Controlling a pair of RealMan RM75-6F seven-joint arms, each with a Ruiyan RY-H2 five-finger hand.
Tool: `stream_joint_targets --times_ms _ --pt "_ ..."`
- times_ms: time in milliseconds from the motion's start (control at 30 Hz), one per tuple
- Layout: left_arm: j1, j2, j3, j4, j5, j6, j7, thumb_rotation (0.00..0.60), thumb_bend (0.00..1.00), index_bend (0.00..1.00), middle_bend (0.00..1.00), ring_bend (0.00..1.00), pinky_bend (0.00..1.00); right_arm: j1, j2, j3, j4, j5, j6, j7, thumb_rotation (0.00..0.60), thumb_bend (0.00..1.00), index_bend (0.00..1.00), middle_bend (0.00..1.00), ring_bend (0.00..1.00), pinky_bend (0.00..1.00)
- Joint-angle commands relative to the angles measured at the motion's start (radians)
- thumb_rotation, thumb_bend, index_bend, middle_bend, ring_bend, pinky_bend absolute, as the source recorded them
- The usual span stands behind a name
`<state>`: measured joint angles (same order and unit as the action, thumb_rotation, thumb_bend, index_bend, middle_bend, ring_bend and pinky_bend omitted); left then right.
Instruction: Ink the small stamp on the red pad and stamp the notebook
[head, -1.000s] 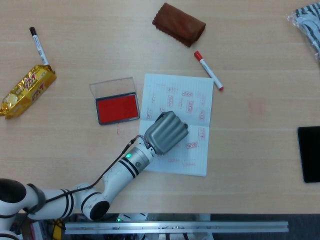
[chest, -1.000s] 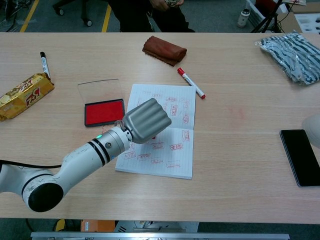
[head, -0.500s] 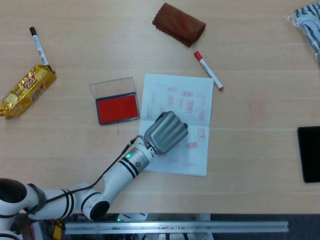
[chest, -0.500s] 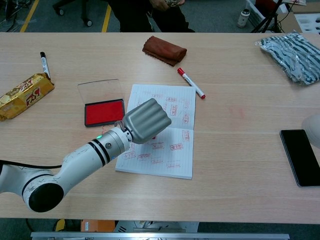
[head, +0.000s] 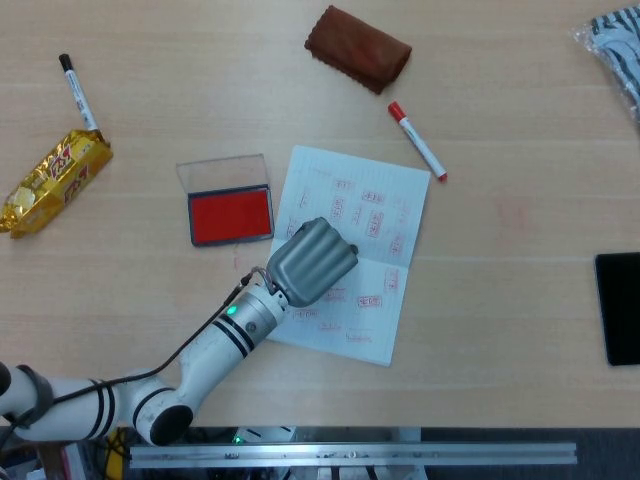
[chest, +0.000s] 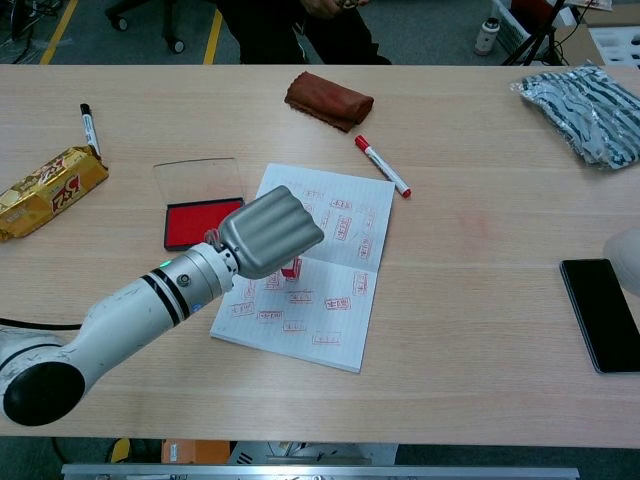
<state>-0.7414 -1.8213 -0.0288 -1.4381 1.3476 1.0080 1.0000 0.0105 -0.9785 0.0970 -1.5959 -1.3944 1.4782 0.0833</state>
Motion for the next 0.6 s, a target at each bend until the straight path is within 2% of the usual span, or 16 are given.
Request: stream_joint_targets --times_ms 33,233,600 --pt "0.013 0.044 -0.002 -0.045 0.012 0.030 -0.012 0.600 0.29 0.57 1.00 1.00 1.00 0.002 -0.002 0.001 0.001 -0.002 -0.002 0.001 0.600 0.16 0.33 0.40 0.36 0.46" --pt "0.021 0.080 0.005 -0.066 0.027 0.044 -0.035 0.600 0.29 0.57 1.00 1.00 1.00 0.010 -0.004 0.003 -0.001 -0.007 -0.007 -0.005 0.600 0.16 0.33 0.40 0.36 0.46" --pt "0.036 0.079 0.046 0.027 0.059 0.035 -0.093 0.600 0.29 0.57 1.00 1.00 1.00 0.010 0.000 0.002 -0.020 -0.006 -0.007 -0.026 0.600 0.16 0.33 0.40 0.36 0.46"
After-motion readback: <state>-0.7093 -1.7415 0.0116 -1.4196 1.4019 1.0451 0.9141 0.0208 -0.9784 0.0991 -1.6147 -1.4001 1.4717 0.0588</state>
